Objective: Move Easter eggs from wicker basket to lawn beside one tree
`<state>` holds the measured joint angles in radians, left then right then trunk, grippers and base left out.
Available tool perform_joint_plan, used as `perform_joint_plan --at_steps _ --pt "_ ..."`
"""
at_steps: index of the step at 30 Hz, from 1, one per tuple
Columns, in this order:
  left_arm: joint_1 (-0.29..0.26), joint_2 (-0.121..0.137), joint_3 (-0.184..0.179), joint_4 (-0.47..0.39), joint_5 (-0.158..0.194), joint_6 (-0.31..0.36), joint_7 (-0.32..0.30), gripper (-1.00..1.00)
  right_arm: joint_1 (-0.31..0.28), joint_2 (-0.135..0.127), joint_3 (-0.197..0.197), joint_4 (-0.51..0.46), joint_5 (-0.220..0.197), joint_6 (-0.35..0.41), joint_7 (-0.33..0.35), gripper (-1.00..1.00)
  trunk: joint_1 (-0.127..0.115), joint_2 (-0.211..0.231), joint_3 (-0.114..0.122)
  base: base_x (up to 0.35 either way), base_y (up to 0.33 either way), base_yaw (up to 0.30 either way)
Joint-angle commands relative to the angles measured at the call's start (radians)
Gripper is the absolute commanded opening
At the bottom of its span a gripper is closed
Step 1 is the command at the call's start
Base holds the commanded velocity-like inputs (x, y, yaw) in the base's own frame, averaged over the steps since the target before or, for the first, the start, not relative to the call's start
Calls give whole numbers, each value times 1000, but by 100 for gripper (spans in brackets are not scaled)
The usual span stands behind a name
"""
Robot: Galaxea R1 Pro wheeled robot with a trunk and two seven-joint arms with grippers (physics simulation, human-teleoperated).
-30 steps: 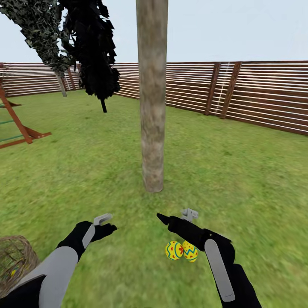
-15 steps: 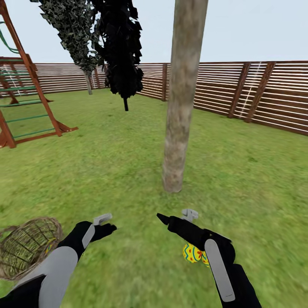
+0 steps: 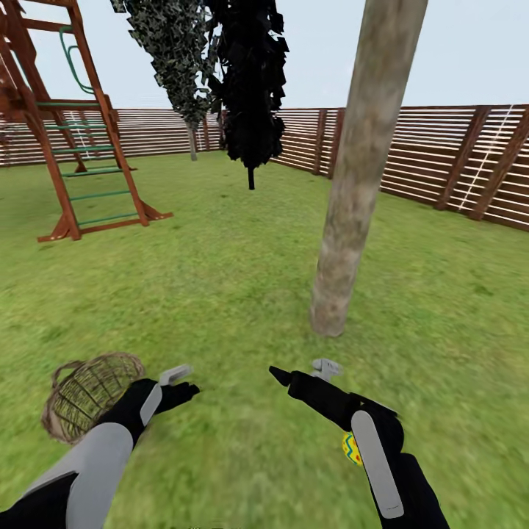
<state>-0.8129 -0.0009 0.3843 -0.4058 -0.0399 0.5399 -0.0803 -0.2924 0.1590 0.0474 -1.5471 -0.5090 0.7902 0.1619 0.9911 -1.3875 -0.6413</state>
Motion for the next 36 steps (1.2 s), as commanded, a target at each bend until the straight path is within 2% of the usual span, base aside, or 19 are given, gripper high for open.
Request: perform_joint_plan --at_steps 1,7,12,16,24,36 --pt "-1 -1 7 -2 -5 6 -6 100 -1 0 -1 -1 4 5 5 100 -4 6 2 0 1 289" --pt "0 3 7 -10 -5 21 -6 100 -1 0 -1 -1 4 5 5 100 -27 48 21 0 0 289" --pt "-1 18 8 -14 -5 32 -5 100 -1 0 -1 -1 4 6 5 100 -46 83 37 0 0 289" --pt "-2 39 10 -15 -5 38 -4 100 -1 -1 -1 -1 4 6 5 100 -61 111 49 0 0 289" --pt "-4 102 10 -16 -5 69 -4 100 -1 0 0 -1 9 5 5 100 -92 167 74 0 0 289" --pt "-5 113 3 -16 -20 89 1 100 -1 1 0 -1 16 4 5 100 -134 244 109 0 0 289"
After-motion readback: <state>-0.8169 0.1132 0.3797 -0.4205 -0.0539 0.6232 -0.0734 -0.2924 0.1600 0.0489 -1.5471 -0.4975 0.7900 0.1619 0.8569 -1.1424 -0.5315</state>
